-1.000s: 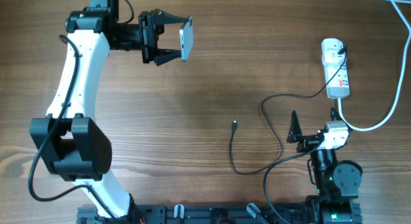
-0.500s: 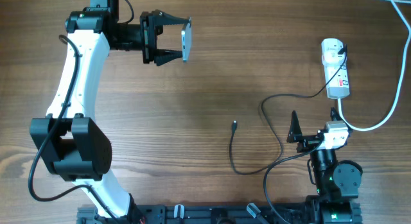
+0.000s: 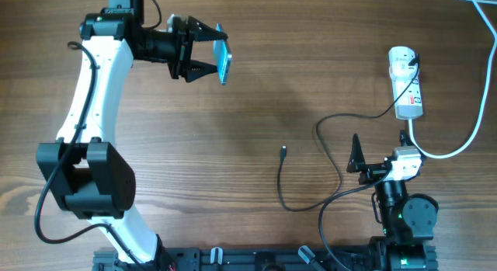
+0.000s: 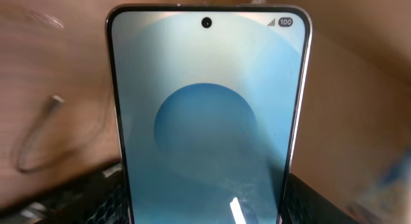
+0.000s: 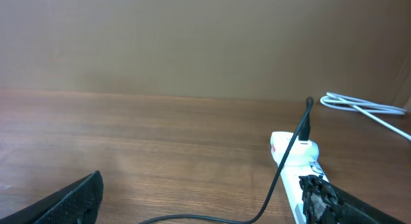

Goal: Plug charger to phone and switch on socket
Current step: 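Swing the phone toward center and bring the right gripper to it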

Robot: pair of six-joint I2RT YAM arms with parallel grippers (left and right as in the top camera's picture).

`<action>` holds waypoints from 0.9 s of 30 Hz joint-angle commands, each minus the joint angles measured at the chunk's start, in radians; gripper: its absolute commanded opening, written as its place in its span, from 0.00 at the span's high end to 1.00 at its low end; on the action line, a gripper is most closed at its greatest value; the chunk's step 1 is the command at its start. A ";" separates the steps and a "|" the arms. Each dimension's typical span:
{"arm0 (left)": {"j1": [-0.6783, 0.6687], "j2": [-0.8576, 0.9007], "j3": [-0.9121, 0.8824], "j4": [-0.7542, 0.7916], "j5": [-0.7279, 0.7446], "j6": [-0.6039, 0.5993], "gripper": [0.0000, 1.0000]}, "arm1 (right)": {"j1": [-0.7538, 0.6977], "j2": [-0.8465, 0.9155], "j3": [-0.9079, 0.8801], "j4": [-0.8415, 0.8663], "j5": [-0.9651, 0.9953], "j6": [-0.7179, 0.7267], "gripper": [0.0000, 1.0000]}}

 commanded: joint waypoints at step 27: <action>-0.360 -0.037 0.009 0.061 -0.580 -0.062 0.30 | 0.005 0.859 0.577 -0.063 -0.739 0.897 0.00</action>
